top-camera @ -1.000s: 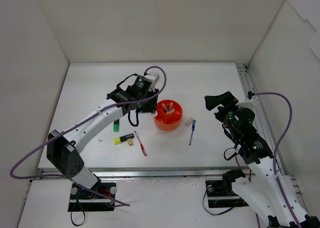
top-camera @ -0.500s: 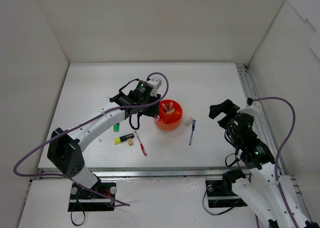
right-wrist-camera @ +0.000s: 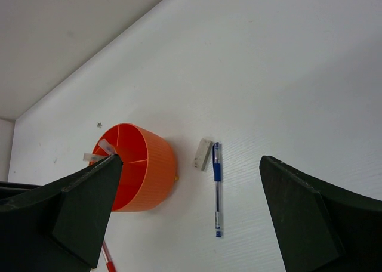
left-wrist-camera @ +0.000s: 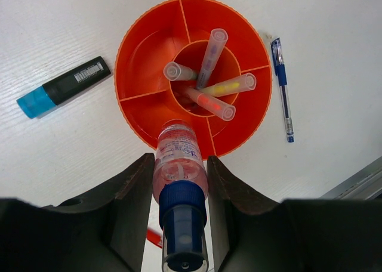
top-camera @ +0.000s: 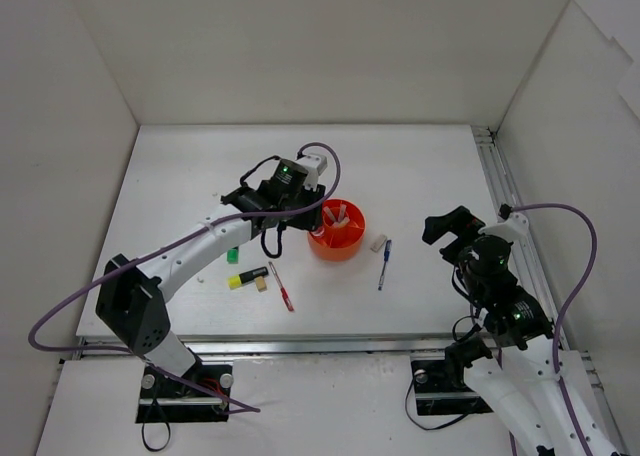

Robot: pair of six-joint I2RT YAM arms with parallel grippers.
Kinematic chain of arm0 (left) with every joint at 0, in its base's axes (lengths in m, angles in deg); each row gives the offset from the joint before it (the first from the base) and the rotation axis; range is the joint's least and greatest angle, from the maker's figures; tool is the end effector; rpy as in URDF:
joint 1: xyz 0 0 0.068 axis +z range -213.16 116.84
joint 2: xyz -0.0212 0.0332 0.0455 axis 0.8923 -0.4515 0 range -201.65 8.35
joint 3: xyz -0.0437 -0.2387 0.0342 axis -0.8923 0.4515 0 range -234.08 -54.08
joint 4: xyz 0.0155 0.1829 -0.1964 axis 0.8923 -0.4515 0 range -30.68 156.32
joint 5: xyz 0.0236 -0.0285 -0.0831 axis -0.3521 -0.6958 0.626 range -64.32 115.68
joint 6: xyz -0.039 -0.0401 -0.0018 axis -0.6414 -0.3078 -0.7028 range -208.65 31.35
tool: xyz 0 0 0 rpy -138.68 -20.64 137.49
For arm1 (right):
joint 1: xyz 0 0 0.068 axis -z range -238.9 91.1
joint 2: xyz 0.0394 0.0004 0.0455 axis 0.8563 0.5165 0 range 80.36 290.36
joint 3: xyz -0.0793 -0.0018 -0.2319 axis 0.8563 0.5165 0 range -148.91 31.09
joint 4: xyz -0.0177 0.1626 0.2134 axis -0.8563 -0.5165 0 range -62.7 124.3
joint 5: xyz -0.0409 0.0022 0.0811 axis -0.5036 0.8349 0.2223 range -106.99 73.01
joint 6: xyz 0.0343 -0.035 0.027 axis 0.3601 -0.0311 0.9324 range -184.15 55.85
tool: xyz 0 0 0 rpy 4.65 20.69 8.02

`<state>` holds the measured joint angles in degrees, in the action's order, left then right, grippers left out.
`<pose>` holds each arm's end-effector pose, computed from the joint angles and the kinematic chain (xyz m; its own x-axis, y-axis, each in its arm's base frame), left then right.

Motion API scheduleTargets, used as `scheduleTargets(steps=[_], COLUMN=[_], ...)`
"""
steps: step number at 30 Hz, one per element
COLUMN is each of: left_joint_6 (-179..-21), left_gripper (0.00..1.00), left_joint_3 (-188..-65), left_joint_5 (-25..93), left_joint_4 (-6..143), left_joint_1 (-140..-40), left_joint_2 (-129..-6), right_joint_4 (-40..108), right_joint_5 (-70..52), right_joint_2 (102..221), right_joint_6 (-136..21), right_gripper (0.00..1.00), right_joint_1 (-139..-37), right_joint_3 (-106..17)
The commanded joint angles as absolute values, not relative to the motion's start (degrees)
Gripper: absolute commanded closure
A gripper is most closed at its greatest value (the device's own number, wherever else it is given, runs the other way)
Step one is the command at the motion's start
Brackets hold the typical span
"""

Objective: Sort the stationery into containers
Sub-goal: Place the stationery in the storage box.

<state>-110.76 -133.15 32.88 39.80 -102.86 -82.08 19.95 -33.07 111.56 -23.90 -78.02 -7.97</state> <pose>0.2817 -0.2403 0.2887 -0.7049 0.0999 -0.7023 0.4798 0.7963 -0.3683 0.1655 0.0461 0.3169 -0.1167 0.6166 -0.7786 0.0272 0.7856 0.6181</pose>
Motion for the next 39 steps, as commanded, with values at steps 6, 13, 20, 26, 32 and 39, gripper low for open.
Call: scheduleTargets(steps=[6, 13, 20, 26, 32, 39], left_joint_6=[-109.92, -110.27, -110.00, -109.39, -109.04, -108.69], left_gripper=[1.00, 0.99, 0.69, 0.51, 0.34, 0.23], left_joint_3=[-136.35, -138.10, -139.34, -139.34, -138.90, -137.41], left_joint_5=[33.32, 33.15, 32.62, 31.65, 31.22, 27.09], left_joint_4=[43.73, 41.98, 40.66, 40.31, 40.57, 39.16], left_joint_1=[-103.15, -103.68, -104.20, -104.20, -104.20, -104.20], left_joint_2=[-83.66, -86.21, -87.45, -85.95, -84.11, -77.19], right_joint_4=[20.68, 19.80, 19.09, 18.48, 18.56, 19.09], right_joint_5=[-36.33, -36.59, -36.42, -34.32, -29.58, -24.29], right_joint_2=[110.95, 110.86, 110.86, 111.03, 112.35, 114.02], right_joint_6=[-23.63, -23.46, -24.25, -26.00, -30.21, -37.51], right_gripper=[0.02, 0.02, 0.02, 0.02, 0.02, 0.02], right_joint_1=[-77.89, -77.80, -78.06, -77.80, -77.89, -78.06], right_joint_3=[-8.19, -8.10, -8.10, -8.54, -10.04, -13.55])
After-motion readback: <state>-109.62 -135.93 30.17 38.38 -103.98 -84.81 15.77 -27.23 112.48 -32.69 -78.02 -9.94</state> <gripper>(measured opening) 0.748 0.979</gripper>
